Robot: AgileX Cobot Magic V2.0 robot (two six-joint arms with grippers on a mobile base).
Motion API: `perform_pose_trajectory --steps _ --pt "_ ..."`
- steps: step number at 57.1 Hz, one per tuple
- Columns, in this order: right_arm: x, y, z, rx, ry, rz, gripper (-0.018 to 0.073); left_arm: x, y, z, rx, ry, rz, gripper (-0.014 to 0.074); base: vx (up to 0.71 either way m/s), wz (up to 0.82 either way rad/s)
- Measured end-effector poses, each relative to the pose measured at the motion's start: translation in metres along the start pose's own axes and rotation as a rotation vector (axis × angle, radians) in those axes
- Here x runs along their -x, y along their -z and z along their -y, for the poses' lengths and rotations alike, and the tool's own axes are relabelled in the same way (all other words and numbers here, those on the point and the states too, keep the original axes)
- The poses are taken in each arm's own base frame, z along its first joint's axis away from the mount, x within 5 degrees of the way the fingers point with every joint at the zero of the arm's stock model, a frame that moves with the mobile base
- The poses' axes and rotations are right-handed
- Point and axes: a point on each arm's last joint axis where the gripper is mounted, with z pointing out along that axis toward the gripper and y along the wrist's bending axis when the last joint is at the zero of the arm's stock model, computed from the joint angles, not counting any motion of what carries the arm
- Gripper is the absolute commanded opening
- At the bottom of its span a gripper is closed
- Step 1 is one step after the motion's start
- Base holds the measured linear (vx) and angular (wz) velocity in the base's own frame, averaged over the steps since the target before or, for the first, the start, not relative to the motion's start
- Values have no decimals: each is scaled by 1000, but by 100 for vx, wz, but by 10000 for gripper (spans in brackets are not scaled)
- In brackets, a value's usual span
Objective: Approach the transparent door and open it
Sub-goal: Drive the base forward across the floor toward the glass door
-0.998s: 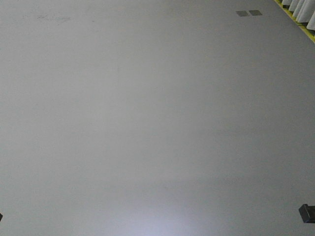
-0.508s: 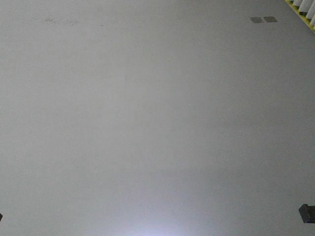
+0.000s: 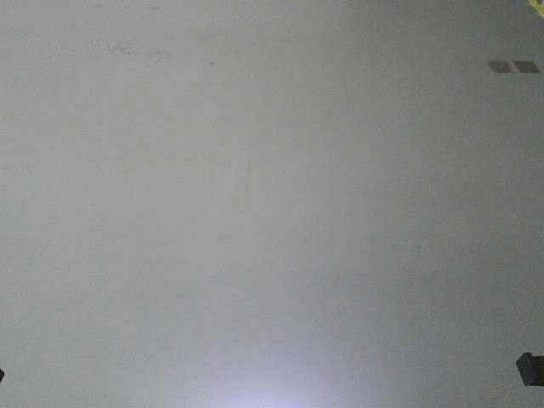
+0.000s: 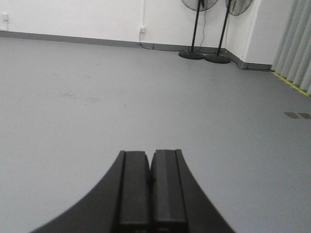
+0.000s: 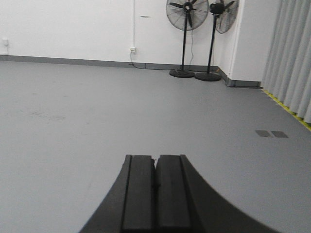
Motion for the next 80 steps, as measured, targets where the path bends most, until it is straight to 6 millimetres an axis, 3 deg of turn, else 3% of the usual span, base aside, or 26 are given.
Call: perform_pose_trajectory --steps 34,80 --pt "0 0 0 0 0 2 -1 0 0 0 0 0 -1 -3 53 29" --pt "0 0 0 0 0 2 -1 0 0 0 0 -1 -4 -3 54 58"
